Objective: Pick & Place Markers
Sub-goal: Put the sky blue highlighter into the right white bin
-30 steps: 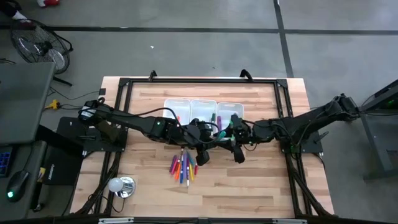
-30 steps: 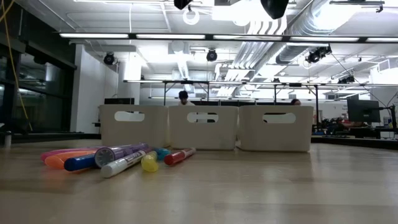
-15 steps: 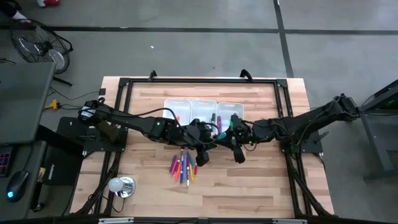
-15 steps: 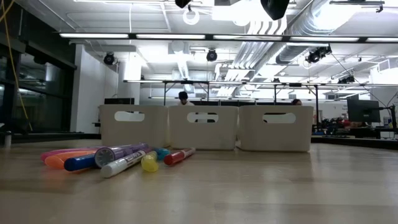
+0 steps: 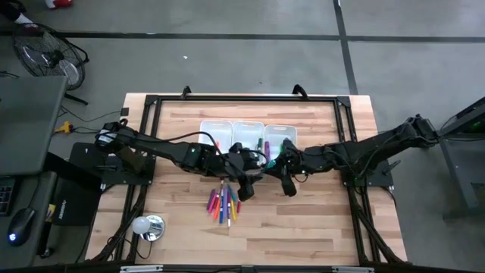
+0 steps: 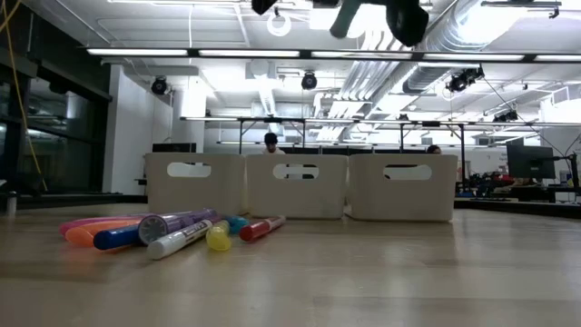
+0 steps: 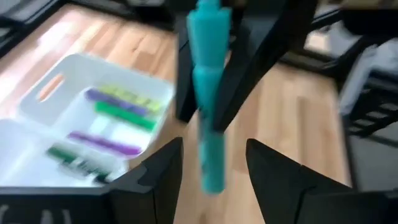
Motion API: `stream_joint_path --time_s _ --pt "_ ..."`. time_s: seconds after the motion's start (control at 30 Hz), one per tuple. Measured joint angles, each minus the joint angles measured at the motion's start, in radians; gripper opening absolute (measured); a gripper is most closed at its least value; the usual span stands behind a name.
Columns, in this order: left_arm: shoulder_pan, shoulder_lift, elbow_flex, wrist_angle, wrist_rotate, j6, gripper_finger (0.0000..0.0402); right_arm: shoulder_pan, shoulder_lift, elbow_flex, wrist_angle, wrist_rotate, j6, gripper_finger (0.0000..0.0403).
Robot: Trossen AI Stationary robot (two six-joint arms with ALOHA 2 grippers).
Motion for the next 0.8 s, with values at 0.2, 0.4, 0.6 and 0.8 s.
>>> stream_joint_path --time_s 0.2,0.4,0.6,0.8 --pt "0.0 -0.036 0.001 -0.182 -0.118 -0.039 0.0176 -0.057 -0.021 0.0 -0.156 0.02 0.106 0.0054" --pt "0.006 -0.086 0.001 -0.418 -0.246 -0.103 0.0176 -0.189 -0.041 0.0 -0.339 -0.026 0.242 0.0054" --pt "0.006 -0.13 -0.004 -0.629 -0.333 -0.143 0.0177 -0.359 -0.038 0.0 -0.416 -0.148 0.277 0.0054" --pt "0.006 -0.17 -0.045 -0.702 -0.431 -0.143 0.0177 -0.542 -0.012 0.0 -0.481 -0.285 0.333 0.0054"
